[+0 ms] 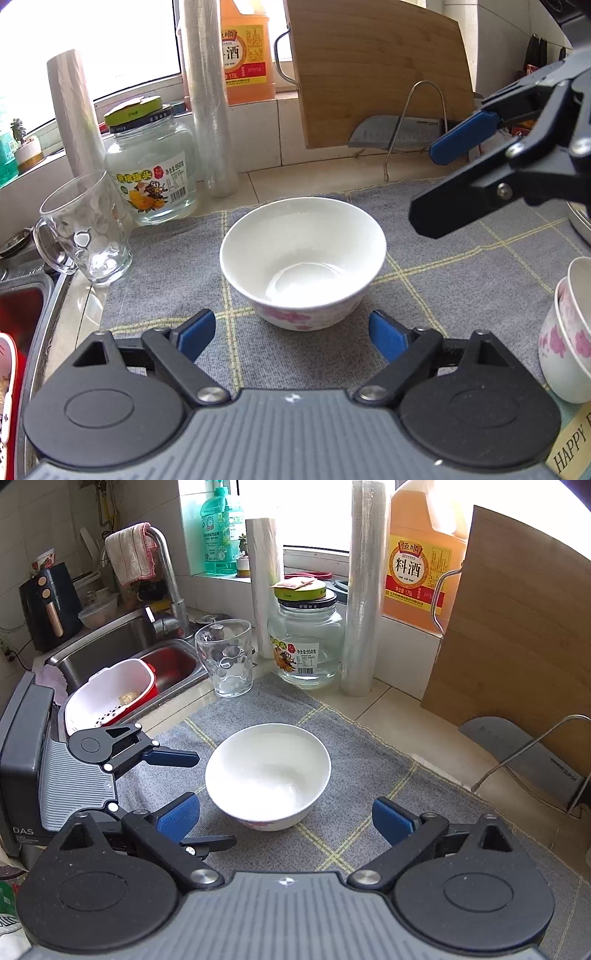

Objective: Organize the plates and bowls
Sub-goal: 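Move the right tool to the pink-flowered bowl and grasp its rim, then lift the pink-flowered bowl with the right tool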

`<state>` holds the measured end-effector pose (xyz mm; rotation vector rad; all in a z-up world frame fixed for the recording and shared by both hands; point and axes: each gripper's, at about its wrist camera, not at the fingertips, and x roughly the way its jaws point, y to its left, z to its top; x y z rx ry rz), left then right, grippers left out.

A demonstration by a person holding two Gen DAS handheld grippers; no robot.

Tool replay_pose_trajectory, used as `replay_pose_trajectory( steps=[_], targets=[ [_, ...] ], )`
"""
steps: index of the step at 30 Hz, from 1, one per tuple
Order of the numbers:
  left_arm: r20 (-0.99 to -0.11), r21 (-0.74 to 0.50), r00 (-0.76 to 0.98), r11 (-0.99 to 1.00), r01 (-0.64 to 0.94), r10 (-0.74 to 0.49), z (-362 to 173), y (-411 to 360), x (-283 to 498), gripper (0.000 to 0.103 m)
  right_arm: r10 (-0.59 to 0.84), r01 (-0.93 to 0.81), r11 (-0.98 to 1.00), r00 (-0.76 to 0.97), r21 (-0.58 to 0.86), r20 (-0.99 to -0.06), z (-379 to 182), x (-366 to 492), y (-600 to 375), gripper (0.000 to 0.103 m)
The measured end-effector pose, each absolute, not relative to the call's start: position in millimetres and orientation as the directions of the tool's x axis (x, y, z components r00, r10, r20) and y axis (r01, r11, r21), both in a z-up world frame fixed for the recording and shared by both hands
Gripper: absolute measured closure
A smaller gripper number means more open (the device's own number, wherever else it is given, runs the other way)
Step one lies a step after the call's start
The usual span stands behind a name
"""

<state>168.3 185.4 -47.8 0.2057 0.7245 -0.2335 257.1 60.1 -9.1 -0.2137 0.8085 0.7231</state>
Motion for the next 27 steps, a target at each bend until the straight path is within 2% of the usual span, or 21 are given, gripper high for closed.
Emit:
replay_pose_trajectory(
  steps=[6, 14, 25, 27],
  targets=[
    [-0.655, 0.108, 0.738, 0.946, 0.305, -0.163, -49, 184, 178, 0.013, 0.503, -0.661, 0.741, 0.428, 0.120, -0.751, -27, 293, 79, 0.007],
    [-0.656, 0.091, 0.731, 0.943, 0.322, -0.186, -54, 185, 187, 0.013, 0.497, -0.666, 0.730, 0.362, 0.155, -0.789, -53, 324, 100, 0.019],
    [-0.654, 0.074, 0.727, 0.938, 0.338, -0.211, -55, 187, 190, 0.014, 0.522, -0.680, 0.708, 0.325, 0.188, -0.789, -60, 333, 106, 0.035],
    [-0.653, 0.072, 0.727, 0.938, 0.339, -0.212, -55, 186, 190, 0.014, 0.525, -0.680, 0.707, 0.324, 0.192, -0.787, -59, 333, 106, 0.035]
  ],
)
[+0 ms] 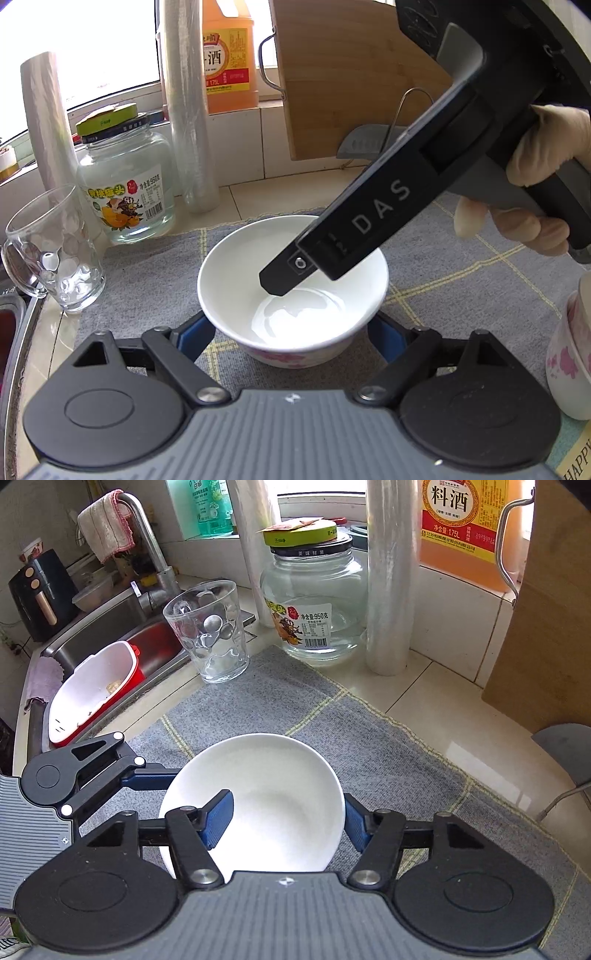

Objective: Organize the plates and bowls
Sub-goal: 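Lift the pink-flowered bowl with the right tool, then carry the pink-flowered bowl over the nested white bowls and lower it in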

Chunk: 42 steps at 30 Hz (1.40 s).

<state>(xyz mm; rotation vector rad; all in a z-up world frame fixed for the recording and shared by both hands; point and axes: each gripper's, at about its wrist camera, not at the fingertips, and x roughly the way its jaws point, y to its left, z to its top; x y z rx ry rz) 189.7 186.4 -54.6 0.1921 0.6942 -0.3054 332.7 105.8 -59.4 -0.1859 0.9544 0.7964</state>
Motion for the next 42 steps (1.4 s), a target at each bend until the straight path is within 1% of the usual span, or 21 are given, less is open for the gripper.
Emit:
replay_pose_trajectory(
  steps=[7, 16, 23, 28, 42],
  targets=[
    [-0.655, 0.089, 0.728, 0.936, 0.340, -0.202, -51, 183, 188, 0.014, 0.523, -0.677, 0.712, 0.333, 0.187, -0.784, -55, 329, 105, 0.035],
    [-0.659, 0.113, 0.721, 0.920, 0.376, -0.214, -26, 174, 168, 0.014, 0.546, -0.673, 0.709, 0.337, 0.210, -0.767, -37, 309, 92, 0.035],
    [-0.678, 0.105, 0.694, 0.904, 0.415, -0.240, -8, 163, 147, 0.014, 0.570, -0.671, 0.707, 0.357, 0.221, -0.740, -14, 277, 76, 0.035],
    [-0.677, 0.097, 0.684, 0.888, 0.449, -0.272, 3, 154, 132, 0.014, 0.571, -0.664, 0.715, 0.376, 0.217, -0.730, 0, 253, 61, 0.035],
    [-0.685, 0.093, 0.640, 0.829, 0.551, -0.349, 16, 116, 94, 0.014, 0.551, -0.602, 0.766, 0.438, 0.223, -0.710, 14, 194, 11, 0.034]
  ],
)
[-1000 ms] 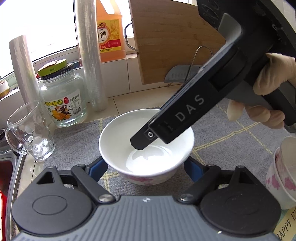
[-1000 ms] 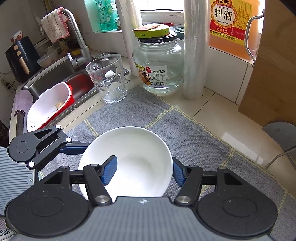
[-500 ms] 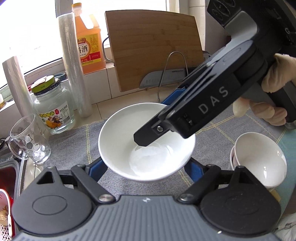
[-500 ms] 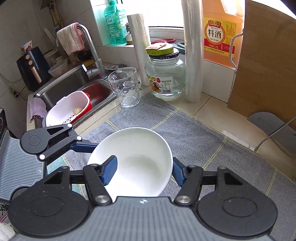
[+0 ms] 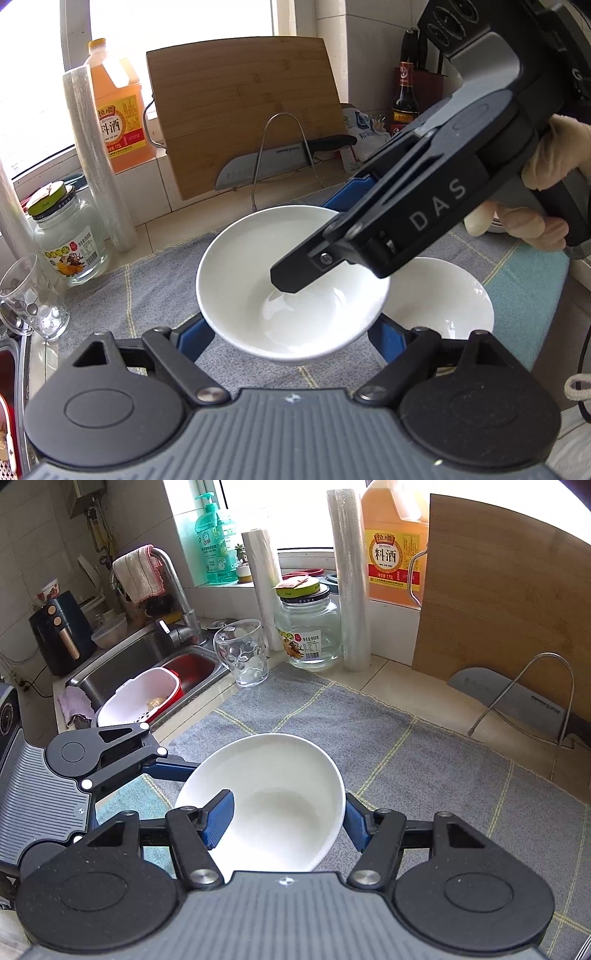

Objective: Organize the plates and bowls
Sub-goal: 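Carry the pink-flowered bowl over the nested white bowls and lower it in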

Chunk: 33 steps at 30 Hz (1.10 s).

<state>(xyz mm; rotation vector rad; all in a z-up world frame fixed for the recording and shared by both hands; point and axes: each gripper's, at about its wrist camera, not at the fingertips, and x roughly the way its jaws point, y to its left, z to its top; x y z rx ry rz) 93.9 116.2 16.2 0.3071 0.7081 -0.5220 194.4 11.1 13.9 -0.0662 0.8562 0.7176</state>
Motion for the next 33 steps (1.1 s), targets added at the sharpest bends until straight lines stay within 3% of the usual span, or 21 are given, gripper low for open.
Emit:
replay_pose_trajectory(
  steps=[33],
  targets=[
    [-0.740, 0.029, 0.483, 0.696, 0.718, -0.467, 2, 50, 66, 0.014, 0.452, -0.455, 0.864, 0.508, 0.216, -0.734, -1, 126, -67, 0.034]
  ],
)
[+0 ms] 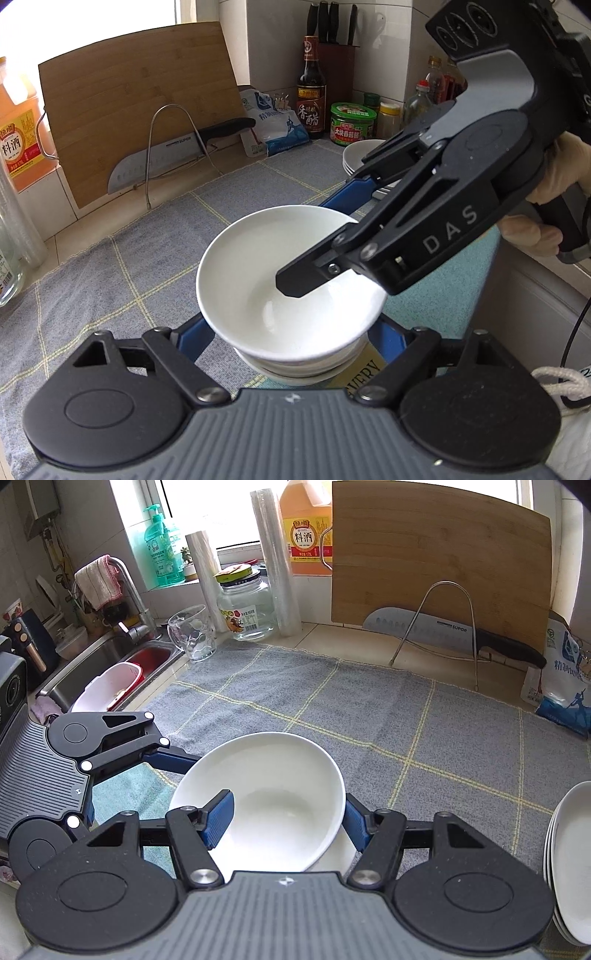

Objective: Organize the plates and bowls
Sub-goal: 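Carry the pink-flowered bowl over the nested white bowls and lower it in, then open the right tool and release the bowl into the stack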

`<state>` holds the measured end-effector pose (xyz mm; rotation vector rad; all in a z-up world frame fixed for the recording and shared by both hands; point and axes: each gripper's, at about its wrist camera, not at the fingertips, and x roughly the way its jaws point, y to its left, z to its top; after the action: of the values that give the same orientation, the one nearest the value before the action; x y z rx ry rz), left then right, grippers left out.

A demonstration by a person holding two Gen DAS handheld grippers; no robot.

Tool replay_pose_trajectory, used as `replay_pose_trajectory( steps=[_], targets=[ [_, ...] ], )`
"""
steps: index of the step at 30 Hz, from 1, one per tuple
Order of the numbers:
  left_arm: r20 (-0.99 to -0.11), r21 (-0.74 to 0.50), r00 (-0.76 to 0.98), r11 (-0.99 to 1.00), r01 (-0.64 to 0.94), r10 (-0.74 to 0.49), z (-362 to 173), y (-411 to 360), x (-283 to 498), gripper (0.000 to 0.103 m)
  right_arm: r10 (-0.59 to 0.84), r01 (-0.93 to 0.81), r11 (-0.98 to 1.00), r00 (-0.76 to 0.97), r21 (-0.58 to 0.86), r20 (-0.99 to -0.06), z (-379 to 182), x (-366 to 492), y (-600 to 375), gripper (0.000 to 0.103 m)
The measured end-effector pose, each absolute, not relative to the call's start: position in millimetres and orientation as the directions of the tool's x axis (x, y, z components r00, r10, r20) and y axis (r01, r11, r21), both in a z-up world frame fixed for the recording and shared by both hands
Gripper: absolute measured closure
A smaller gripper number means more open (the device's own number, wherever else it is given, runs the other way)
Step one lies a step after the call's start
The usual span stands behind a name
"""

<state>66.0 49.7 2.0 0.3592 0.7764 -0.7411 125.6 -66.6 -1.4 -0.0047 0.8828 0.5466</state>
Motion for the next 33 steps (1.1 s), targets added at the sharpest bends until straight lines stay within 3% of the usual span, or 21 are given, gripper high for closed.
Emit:
replay_pose_trajectory(
  steps=[26, 29, 31, 33],
  targets=[
    [-0.754, 0.021, 0.460, 0.682, 0.731, -0.470, -6, 47, 70, 0.014, 0.415, -0.443, 0.878, 0.521, 0.179, -0.746, -17, 124, -67, 0.032],
    [-0.757, 0.016, 0.452, 0.678, 0.735, -0.472, -8, 47, 71, 0.013, 0.420, -0.445, 0.876, 0.520, 0.184, -0.744, -18, 123, -66, 0.025],
    [-0.754, 0.027, 0.460, 0.677, 0.736, -0.469, -8, 47, 70, 0.012, 0.422, -0.442, 0.878, 0.530, 0.185, -0.736, -18, 121, -67, 0.011],
    [-0.755, 0.036, 0.462, 0.674, 0.738, -0.465, -8, 47, 68, 0.012, 0.427, -0.448, 0.875, 0.534, 0.183, -0.730, -17, 120, -66, 0.010]
  ],
)
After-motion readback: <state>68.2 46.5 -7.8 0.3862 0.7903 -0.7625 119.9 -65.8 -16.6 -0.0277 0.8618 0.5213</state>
